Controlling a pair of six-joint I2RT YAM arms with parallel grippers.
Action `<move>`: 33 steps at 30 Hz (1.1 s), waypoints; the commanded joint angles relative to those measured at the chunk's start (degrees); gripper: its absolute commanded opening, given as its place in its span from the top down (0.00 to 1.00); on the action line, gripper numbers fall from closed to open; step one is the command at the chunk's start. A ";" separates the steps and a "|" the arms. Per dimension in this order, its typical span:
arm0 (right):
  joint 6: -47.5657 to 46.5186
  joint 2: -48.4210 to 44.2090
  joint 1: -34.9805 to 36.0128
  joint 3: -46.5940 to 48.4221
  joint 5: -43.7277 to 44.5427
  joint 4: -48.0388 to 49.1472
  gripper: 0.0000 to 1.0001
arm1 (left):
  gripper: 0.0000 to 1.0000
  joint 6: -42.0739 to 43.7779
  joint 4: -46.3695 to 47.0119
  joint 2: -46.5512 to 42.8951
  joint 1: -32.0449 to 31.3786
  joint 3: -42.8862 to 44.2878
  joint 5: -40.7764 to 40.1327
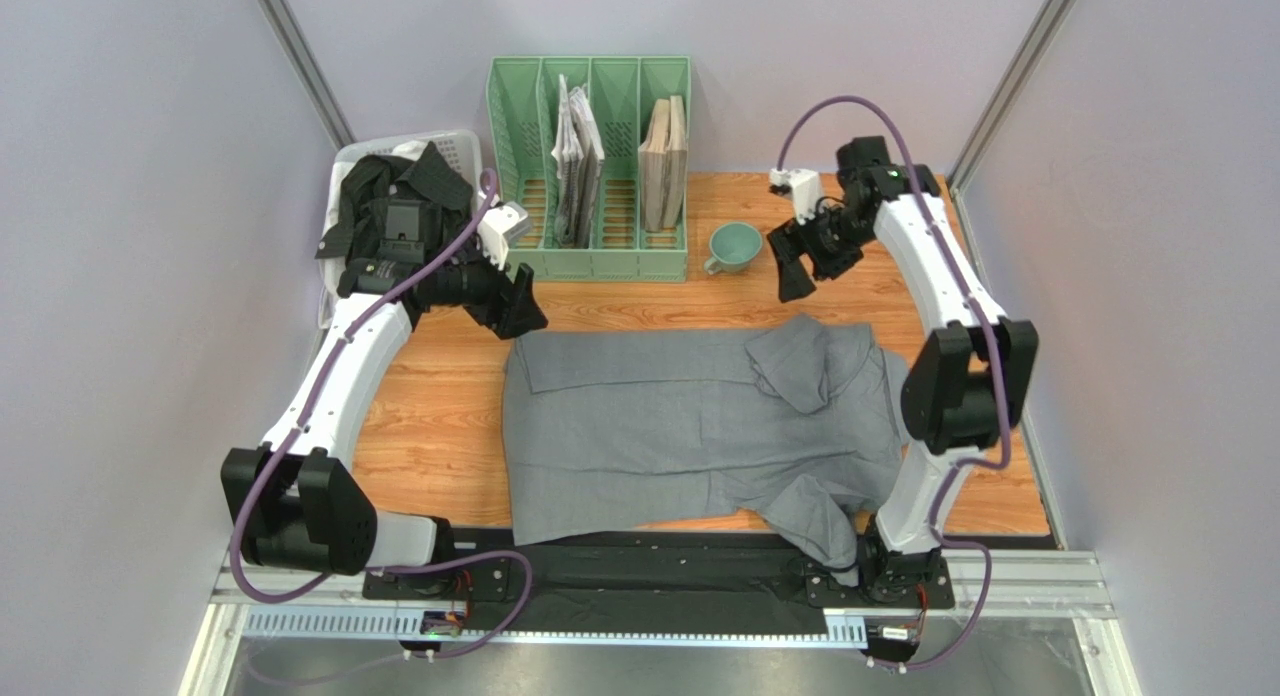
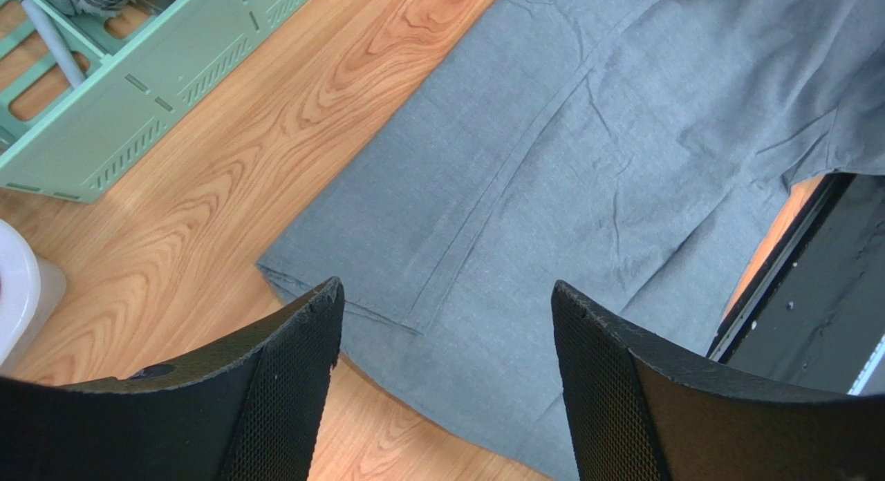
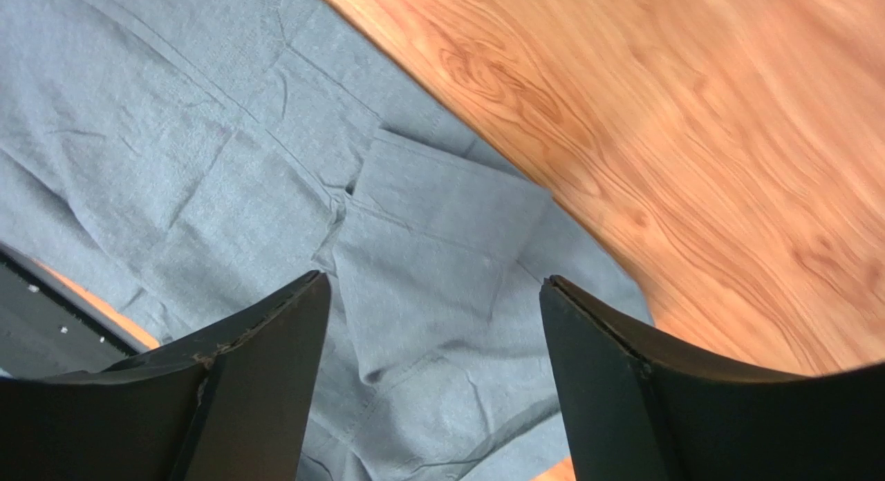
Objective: Fold and stack the long sleeve shirts
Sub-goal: Fold the shirt
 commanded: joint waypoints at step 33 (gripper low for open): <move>-17.70 -12.48 1.31 -1.17 -19.59 -14.25 1.00 | 0.01 0.54 13.75 -12.67 -2.64 5.08 13.15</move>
